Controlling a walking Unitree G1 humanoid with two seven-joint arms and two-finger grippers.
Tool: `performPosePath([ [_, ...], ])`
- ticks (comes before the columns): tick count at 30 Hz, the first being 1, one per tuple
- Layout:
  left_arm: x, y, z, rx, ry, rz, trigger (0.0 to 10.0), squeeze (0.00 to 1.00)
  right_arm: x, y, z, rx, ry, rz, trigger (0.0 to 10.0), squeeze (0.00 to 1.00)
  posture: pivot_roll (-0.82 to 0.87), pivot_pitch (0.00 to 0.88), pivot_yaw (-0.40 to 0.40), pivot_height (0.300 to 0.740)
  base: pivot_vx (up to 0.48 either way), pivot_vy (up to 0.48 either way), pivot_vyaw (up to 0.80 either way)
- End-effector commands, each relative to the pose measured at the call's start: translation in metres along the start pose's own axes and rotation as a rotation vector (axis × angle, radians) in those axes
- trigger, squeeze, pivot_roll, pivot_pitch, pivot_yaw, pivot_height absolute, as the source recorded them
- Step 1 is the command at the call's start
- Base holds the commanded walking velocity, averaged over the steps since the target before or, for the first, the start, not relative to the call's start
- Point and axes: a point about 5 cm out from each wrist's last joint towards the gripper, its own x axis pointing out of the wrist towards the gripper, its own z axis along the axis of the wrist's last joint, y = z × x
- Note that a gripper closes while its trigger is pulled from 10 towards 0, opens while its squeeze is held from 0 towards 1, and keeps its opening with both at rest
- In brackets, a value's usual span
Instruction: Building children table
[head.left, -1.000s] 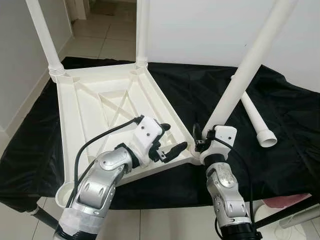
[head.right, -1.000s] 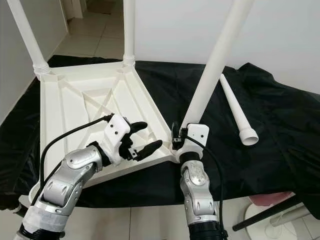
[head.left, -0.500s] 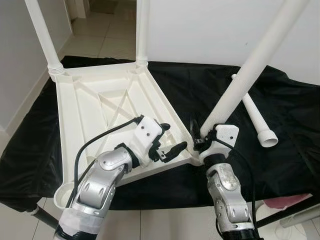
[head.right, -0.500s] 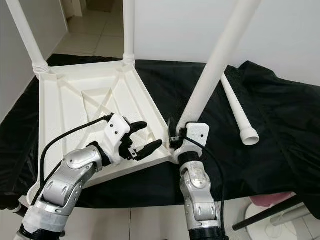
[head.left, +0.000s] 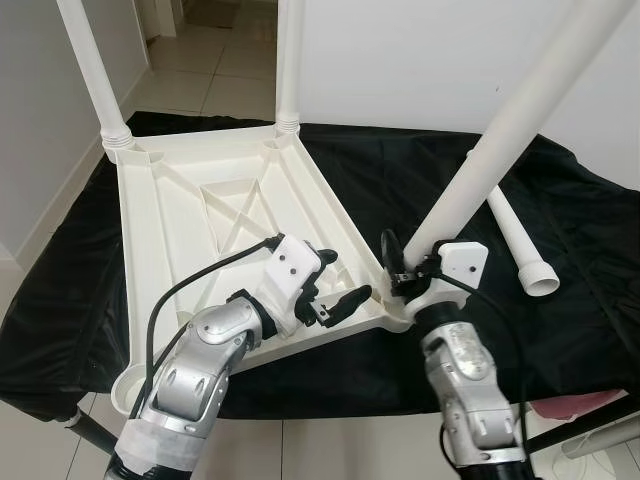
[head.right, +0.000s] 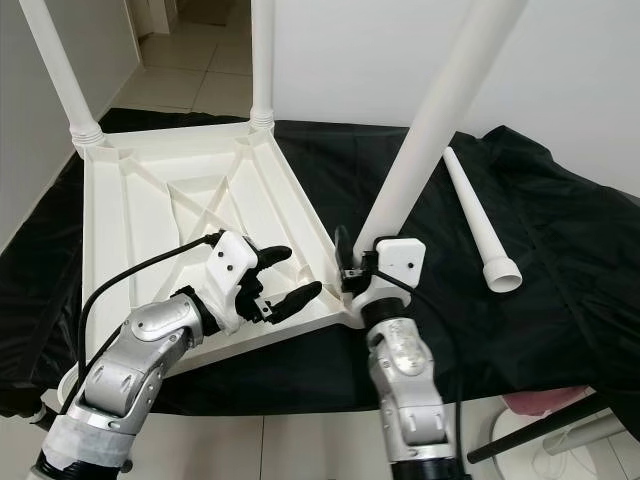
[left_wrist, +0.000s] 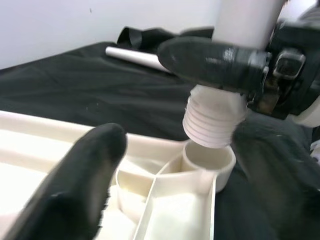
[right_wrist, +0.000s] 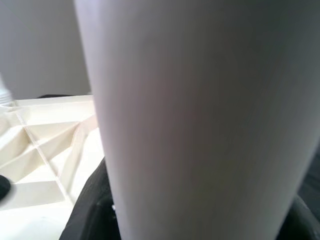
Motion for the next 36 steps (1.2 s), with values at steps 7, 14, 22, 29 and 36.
performPosePath([
  [7,0.003,0.002,0.017,-0.007,-0.048,-0.086,10.0,1.0,0.017,-0.02,-0.002,-0.072,0.111,0.054,10.0,0.0,0.01,0.014,-0.08,0.74,0.0,0.0,0.0],
  [14,0.015,0.013,0.047,0.032,-0.107,-0.14,10.0,0.0,0.028,-0.024,0.003,-0.115,0.202,0.313,10.0,0.0,0.02,0.01,-0.081,0.74,0.0,0.0,0.0],
  [22,0.022,0.015,0.078,0.008,-0.189,-0.29,10.0,0.0,0.031,-0.026,0.006,-0.182,0.29,0.557,10.0,0.0,0.01,0.004,-0.076,0.74,0.0,0.0,0.0],
  [29,0.025,0.012,0.088,-0.018,-0.198,-0.39,10.0,0.0,0.017,-0.027,0.003,-0.233,0.392,0.792,10.0,0.0,0.01,0.0,-0.069,0.74,0.0,0.0,0.0],
  [36,0.027,0.011,0.1,-0.072,-0.227,-0.469,10.0,0.0,0.013,-0.027,0.003,-0.239,0.441,0.909,10.0,0.0,0.01,0.0,-0.072,0.74,0.0,0.0,0.0],
])
